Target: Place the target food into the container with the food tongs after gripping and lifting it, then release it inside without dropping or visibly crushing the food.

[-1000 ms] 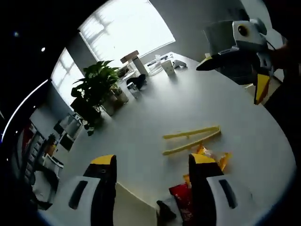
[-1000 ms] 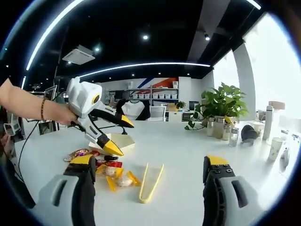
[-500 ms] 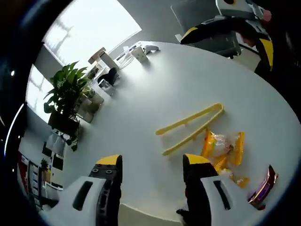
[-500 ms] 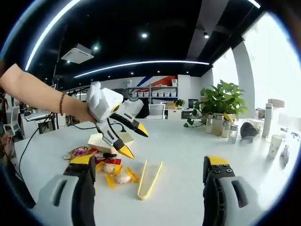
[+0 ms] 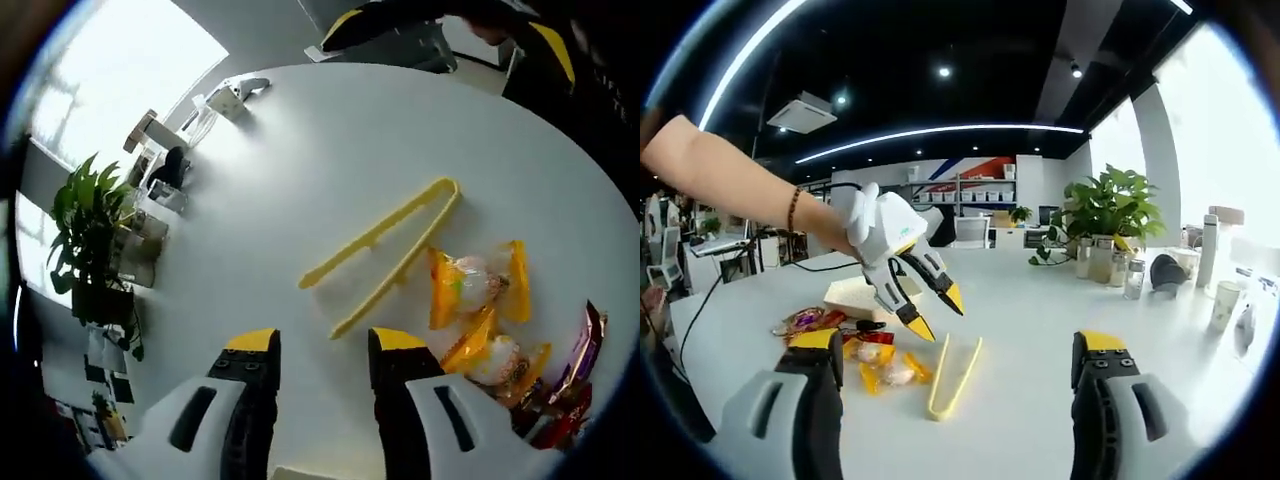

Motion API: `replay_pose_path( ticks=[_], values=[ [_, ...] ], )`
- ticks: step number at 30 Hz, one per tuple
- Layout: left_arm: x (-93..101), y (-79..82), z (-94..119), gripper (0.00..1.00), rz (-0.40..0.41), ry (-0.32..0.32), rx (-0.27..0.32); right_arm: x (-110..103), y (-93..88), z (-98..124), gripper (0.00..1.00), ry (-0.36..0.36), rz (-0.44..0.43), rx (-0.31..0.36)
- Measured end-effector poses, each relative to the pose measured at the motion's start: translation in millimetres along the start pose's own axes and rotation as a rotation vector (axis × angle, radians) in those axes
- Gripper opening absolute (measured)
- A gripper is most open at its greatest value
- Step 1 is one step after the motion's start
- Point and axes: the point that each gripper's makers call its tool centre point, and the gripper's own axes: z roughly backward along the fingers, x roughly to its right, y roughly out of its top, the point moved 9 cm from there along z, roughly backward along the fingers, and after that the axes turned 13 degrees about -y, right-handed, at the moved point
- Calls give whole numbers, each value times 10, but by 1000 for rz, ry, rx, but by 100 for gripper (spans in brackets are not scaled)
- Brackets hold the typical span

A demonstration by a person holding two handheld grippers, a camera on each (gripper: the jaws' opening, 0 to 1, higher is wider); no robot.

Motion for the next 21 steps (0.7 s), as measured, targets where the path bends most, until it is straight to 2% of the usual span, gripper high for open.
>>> replay_pose_path(
  ticks=[2,4,7,9,12,21],
  values=[
    [-8,11,-22,31,0,-13,6,4,-1,-7,96,-2,3,0],
    [10,12,-55,26,-45,-63,-19,10,-1,-16,96,1,7,-1],
    [-17,-1,-97,25,-52,-73,-45,24,1,-21,96,-2,6,-1],
    [-43,5,-119,24,-38,-95,-33,21,0,-33,96,0,5,-4],
    [-60,-1,-138,19,-67,-109,-69,-2,41,-38,96,6,9,10],
    [-66,31,-185,11,-118,-175,-105,-33,76,-117,96,14,8,17]
  ],
)
